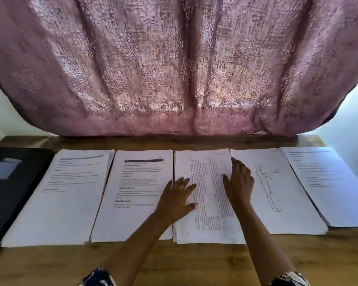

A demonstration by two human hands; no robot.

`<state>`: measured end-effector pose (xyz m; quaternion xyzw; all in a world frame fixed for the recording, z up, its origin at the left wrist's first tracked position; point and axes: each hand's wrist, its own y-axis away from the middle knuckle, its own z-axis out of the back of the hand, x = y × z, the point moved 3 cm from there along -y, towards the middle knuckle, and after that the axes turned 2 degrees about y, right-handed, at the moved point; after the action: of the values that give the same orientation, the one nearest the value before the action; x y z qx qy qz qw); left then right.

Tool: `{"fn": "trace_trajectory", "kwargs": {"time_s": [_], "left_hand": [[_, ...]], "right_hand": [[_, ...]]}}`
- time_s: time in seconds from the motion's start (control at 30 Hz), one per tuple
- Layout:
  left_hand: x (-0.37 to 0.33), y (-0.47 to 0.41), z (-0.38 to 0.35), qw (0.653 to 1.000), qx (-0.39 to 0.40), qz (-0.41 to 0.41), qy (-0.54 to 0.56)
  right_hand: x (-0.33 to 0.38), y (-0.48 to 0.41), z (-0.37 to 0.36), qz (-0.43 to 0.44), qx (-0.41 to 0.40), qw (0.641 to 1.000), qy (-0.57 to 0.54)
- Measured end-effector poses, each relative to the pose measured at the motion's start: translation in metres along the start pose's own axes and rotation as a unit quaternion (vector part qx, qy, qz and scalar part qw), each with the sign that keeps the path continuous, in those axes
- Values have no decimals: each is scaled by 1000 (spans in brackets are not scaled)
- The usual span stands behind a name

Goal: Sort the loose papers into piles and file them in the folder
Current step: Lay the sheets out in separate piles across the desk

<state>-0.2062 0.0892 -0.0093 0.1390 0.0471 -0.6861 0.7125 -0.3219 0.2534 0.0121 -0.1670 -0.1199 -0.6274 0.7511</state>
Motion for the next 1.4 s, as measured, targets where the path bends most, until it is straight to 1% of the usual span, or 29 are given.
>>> {"fn": "trace_trajectory", "kwargs": {"time_s": [0.1,0.17,0.23,0.33,0.43,0.5,0.57,0.73,0.83,0.97,1.1,1.23,1.3,1.4], "left_hand": [[2,-1,-9,999,25,-6,-29],[5,-2,-10,999,31,-9,-37],[8,-4,-9,999,39,-10,-32],[3,-10,0,999,40,1,-16],[-12,-23,10,1000,-7,18,-10],[-30,-36,13,1000,-24,15,0],[-52,-49,13,1000,-28,1,2],[-129,-86,2,997,-36,-56,32],[-182,-114,-11,994,-43,-95,39],[-239,-146,-34,990,-51,-116,62],[-273,-170,-53,989,-58,-112,73],[-280,-180,-67,992,-71,-84,65],[-280,-181,-74,994,-64,-64,67],[-280,-181,-80,993,-76,-66,66]], "right_hand": [[4,25,-12,69,91,991,75],[4,41,-22,83,143,982,90],[3,49,-32,85,163,979,84],[-4,44,-34,89,154,982,70],[-16,33,-23,72,119,990,32],[-33,22,-7,53,82,995,18],[-57,12,12,32,46,998,17],[-142,-7,58,-25,-51,998,32],[-193,-19,77,-57,-78,995,39],[-232,-30,87,-55,-59,996,48],[-250,-37,86,-41,-6,997,65],[-259,-39,83,-25,13,996,86],[-262,-40,84,-16,15,996,89],[-266,-44,83,-13,36,992,120]]}}
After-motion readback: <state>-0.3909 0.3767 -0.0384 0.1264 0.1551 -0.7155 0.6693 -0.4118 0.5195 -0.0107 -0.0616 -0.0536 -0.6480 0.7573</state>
